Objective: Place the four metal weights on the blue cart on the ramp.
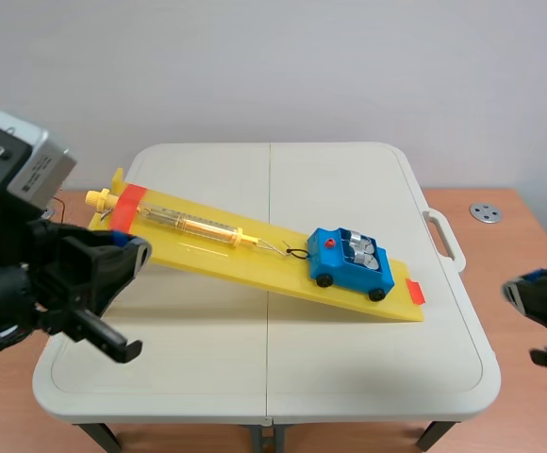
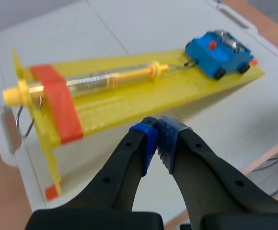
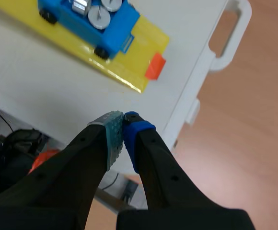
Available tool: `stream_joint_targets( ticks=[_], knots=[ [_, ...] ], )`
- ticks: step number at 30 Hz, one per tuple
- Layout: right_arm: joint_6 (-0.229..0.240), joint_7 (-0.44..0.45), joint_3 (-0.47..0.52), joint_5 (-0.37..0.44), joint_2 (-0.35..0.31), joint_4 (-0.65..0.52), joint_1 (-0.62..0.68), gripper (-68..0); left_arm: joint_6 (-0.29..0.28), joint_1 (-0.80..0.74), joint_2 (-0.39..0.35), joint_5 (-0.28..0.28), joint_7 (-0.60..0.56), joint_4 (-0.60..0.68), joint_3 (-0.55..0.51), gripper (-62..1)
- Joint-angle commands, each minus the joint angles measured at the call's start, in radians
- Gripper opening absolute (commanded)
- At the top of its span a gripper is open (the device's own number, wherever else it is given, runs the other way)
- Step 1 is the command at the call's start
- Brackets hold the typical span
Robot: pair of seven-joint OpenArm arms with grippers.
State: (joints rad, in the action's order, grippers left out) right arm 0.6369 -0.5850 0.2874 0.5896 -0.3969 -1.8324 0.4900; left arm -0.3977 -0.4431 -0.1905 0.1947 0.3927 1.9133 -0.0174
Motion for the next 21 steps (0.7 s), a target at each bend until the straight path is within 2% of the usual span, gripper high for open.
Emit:
stream_joint_targets(
  ticks=[1,5,14,21],
  knots=[
    [0.058,0.085,0.059,0.097,-0.058,-0.117,0.042,-66.9,-0.024,0.062,0.034,-0.018,-0.116,0.087,0.041,-58.2],
    [0.109,0.072,0.135,0.130,-0.058,-0.146,0.167,-66.9,0.007,0.129,0.063,-0.092,-0.134,0.035,0.091,-58.2],
    [0.109,0.051,0.237,0.148,-0.057,-0.148,0.407,-66.9,0.075,0.283,0.080,-0.198,-0.159,-0.128,0.167,-58.2],
    [0.109,0.046,0.253,0.146,-0.054,-0.148,0.480,-66.9,0.119,0.379,0.107,-0.241,-0.175,-0.254,0.174,-58.2]
  ],
)
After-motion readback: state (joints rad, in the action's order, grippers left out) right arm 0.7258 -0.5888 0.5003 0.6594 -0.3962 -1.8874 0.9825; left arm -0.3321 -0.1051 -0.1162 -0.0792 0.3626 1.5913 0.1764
